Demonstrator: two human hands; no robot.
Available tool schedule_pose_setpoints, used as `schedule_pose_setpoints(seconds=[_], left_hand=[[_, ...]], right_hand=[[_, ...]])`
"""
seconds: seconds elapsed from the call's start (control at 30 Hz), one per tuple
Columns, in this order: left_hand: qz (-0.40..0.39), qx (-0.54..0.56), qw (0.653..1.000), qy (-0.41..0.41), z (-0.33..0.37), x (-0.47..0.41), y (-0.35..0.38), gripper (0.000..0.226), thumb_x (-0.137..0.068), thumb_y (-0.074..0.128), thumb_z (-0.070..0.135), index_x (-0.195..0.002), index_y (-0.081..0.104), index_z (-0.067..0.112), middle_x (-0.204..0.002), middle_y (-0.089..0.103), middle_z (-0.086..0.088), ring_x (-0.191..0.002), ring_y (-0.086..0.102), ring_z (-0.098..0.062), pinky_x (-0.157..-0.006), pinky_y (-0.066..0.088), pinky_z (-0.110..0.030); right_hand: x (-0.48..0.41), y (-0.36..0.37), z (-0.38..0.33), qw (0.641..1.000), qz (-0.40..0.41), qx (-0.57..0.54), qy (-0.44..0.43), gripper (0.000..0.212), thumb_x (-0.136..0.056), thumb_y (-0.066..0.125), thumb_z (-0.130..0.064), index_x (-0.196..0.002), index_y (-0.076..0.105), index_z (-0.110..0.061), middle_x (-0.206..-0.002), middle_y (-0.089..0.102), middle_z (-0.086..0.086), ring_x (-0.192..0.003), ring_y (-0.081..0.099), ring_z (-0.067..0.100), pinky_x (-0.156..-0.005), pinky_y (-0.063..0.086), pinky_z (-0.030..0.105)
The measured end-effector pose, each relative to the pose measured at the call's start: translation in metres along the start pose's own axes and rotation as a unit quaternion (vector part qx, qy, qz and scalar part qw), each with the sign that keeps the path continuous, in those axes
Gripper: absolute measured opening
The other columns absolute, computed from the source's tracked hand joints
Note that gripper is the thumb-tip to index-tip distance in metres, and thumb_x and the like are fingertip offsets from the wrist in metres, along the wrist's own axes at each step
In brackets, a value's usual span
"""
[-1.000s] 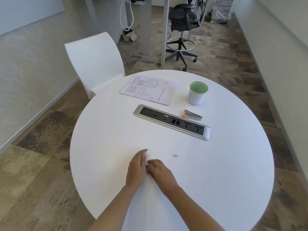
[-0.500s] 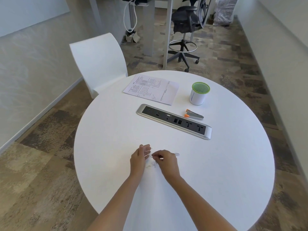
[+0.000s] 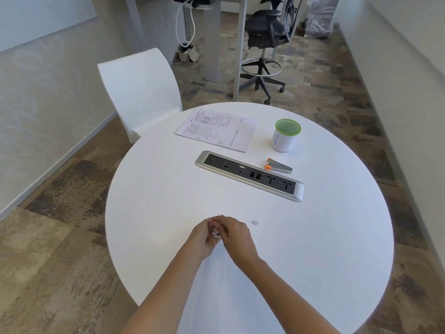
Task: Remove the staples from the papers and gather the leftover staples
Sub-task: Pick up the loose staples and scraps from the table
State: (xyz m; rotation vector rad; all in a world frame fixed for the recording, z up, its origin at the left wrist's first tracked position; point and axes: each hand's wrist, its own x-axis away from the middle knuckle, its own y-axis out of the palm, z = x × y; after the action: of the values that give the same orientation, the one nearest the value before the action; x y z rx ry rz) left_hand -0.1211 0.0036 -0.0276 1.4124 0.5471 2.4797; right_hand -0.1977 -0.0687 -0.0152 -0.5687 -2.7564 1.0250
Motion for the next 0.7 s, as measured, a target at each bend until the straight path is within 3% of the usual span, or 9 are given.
schedule_pose_setpoints(seconds=[0.13, 0.23, 0.3, 0.37, 0.43, 0.53, 0.7], left_hand=[[-0.01, -0.003, 1.0, -0.005, -0.001, 0.006, 0.005, 0.029, -0.094, 0.037, -0.003, -0.072, 0.056, -0.001, -0.047, 0.062, -0.009, -0.038, 0.061, -0.014, -0.041, 0.05, -0.017], [-0.011, 0.064, 0.998, -0.023, -0.001, 0.007, 0.007, 0.032, -0.1, 0.033, 0.004, -0.079, 0.055, -0.004, -0.061, 0.064, -0.015, -0.052, 0.063, -0.022, -0.043, 0.055, -0.024], [-0.013, 0.089, 0.995, -0.03, 0.002, 0.003, 0.008, 0.037, -0.102, 0.028, 0.009, -0.083, 0.056, -0.006, -0.076, 0.057, -0.015, -0.06, 0.059, -0.025, -0.042, 0.054, -0.025], [-0.008, 0.091, 0.996, -0.025, 0.004, 0.001, 0.008, 0.038, -0.103, 0.028, 0.01, -0.084, 0.057, -0.005, -0.08, 0.055, -0.016, -0.051, 0.061, -0.025, -0.037, 0.05, -0.022], [-0.005, 0.095, 0.995, -0.02, 0.007, -0.001, 0.004, 0.037, -0.103, 0.029, 0.01, -0.084, 0.057, -0.006, -0.079, 0.059, -0.016, -0.056, 0.062, -0.026, -0.036, 0.049, -0.021], [-0.006, 0.108, 0.994, -0.015, 0.012, -0.003, -0.001, 0.036, -0.103, 0.03, 0.012, -0.086, 0.057, -0.005, -0.084, 0.058, -0.017, -0.072, 0.056, -0.026, -0.039, 0.052, -0.022], [-0.01, 0.116, 0.993, -0.006, 0.019, -0.003, -0.007, 0.036, -0.103, 0.03, 0.014, -0.086, 0.058, -0.003, -0.087, 0.057, -0.014, -0.069, 0.063, -0.023, -0.045, 0.054, -0.021]], right_hand=[[-0.002, -0.002, 0.004, 1.0, 0.006, -0.029, 0.007, 0.024, -0.091, 0.051, -0.01, -0.104, 0.068, -0.018, -0.101, 0.07, -0.003, -0.091, 0.064, 0.009, -0.08, 0.051, 0.021], [-0.006, -0.011, 0.011, 0.993, 0.049, -0.097, 0.047, 0.023, -0.09, 0.053, -0.006, -0.103, 0.07, -0.016, -0.101, 0.071, -0.003, -0.092, 0.064, 0.008, -0.084, 0.052, 0.024], [-0.011, -0.018, 0.022, 0.989, 0.106, -0.078, 0.064, 0.023, -0.091, 0.053, -0.004, -0.103, 0.07, -0.013, -0.103, 0.071, 0.0, -0.095, 0.065, 0.012, -0.087, 0.051, 0.027], [-0.016, -0.024, 0.038, 0.987, 0.137, -0.009, 0.087, 0.026, -0.093, 0.049, -0.003, -0.109, 0.067, -0.009, -0.112, 0.068, 0.005, -0.103, 0.062, 0.019, -0.092, 0.046, 0.026], [-0.016, -0.026, 0.056, 0.985, 0.112, 0.074, 0.108, 0.031, -0.095, 0.042, -0.002, -0.121, 0.06, -0.006, -0.125, 0.06, 0.008, -0.116, 0.053, 0.023, -0.095, 0.041, 0.028], [-0.008, -0.021, 0.073, 0.977, 0.041, 0.172, 0.12, 0.044, -0.091, 0.036, 0.007, -0.132, 0.047, -0.005, -0.136, 0.047, 0.007, -0.124, 0.039, 0.024, -0.092, 0.045, 0.031], [0.013, 0.008, 0.056, 0.978, -0.032, 0.207, 0.017, 0.054, -0.079, 0.04, 0.015, -0.128, 0.048, -0.004, -0.126, 0.049, 0.01, -0.113, 0.045, 0.027, -0.077, 0.052, 0.038]])
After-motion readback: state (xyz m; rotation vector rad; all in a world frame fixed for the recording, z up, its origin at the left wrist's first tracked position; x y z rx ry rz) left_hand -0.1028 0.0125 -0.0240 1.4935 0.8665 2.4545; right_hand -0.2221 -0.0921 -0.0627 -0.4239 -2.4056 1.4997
